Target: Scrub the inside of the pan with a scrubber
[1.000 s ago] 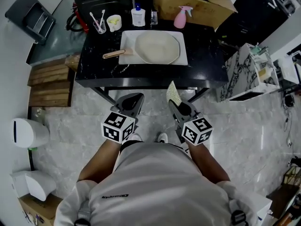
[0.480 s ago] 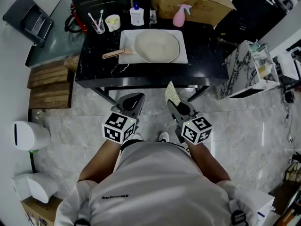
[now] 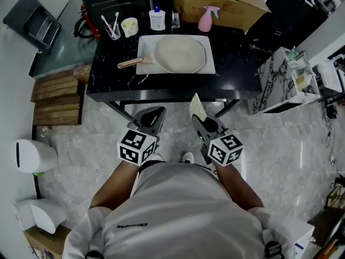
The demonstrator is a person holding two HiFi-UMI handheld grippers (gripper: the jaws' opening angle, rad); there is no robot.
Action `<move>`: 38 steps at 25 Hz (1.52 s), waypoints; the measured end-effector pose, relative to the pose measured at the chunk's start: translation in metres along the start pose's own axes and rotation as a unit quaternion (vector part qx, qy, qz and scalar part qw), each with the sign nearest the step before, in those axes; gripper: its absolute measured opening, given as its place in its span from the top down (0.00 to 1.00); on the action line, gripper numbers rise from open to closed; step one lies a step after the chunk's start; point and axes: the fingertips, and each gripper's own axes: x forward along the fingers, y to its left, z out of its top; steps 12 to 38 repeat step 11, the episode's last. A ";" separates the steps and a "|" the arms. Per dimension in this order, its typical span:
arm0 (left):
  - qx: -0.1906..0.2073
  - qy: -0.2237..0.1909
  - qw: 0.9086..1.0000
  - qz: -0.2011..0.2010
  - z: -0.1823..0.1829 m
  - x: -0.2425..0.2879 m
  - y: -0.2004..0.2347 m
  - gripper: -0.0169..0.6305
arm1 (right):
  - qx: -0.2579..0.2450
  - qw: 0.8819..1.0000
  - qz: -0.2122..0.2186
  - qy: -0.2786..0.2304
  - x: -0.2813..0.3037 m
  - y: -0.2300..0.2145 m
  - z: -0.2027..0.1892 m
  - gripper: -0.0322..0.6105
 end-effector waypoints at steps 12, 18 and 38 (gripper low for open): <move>0.004 -0.003 1.000 0.001 0.001 0.002 0.001 0.95 | -0.002 1.000 0.000 0.002 0.002 -0.002 -0.001 0.84; 0.004 -0.003 1.000 0.001 0.001 0.002 0.001 0.95 | -0.002 1.000 0.000 0.002 0.002 -0.002 -0.001 0.84; 0.004 -0.003 1.000 0.001 0.001 0.002 0.001 0.95 | -0.002 1.000 0.000 0.002 0.002 -0.002 -0.001 0.84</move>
